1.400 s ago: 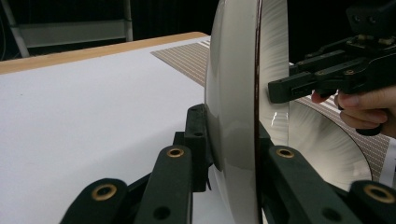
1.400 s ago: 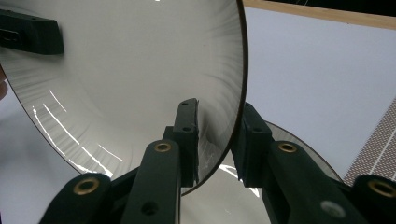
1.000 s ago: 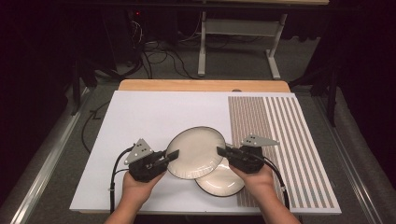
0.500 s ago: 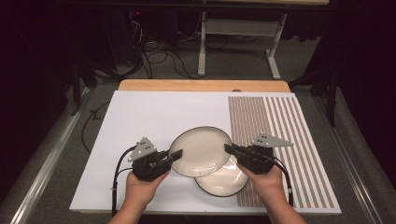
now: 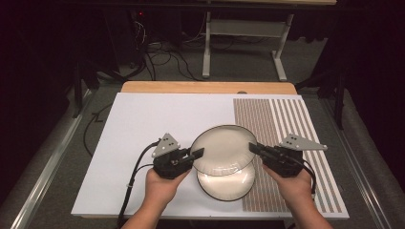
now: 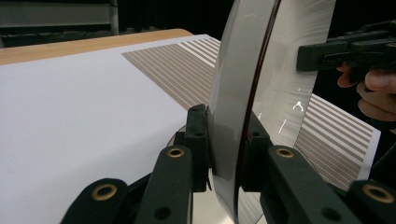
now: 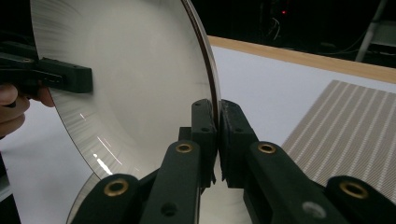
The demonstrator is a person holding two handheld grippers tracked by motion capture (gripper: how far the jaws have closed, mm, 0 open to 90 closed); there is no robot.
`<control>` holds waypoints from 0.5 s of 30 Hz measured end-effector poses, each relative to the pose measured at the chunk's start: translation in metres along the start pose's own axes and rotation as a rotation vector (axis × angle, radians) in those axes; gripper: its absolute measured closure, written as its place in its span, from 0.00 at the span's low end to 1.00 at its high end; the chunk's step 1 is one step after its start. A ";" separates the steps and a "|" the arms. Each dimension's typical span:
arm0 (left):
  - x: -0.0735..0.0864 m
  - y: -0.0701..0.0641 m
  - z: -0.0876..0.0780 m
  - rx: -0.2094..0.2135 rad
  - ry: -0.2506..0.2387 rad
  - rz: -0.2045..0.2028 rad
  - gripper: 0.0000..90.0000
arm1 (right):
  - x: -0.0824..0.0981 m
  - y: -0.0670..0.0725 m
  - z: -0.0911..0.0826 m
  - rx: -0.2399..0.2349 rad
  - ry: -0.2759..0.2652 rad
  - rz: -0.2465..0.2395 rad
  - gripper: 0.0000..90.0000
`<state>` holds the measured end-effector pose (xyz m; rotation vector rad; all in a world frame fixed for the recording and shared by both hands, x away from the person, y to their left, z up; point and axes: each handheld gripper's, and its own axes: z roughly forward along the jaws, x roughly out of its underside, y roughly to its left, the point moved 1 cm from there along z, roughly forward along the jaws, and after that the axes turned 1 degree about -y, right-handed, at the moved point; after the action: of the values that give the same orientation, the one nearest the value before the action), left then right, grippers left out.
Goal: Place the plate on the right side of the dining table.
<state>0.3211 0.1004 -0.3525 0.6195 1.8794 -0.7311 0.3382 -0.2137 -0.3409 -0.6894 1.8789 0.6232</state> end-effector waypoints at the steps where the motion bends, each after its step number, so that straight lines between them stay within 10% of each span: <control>1: -0.003 -0.003 0.004 0.005 0.007 0.006 0.87 | 0.000 -0.001 -0.003 0.005 0.001 0.003 0.98; 15: -0.021 -0.028 0.055 0.051 0.066 0.051 0.87 | 0.014 -0.037 -0.043 0.084 -0.032 0.038 0.97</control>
<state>0.3429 0.0393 -0.3453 0.7292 1.9032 -0.7353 0.3327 -0.2716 -0.3424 -0.5876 1.8811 0.5723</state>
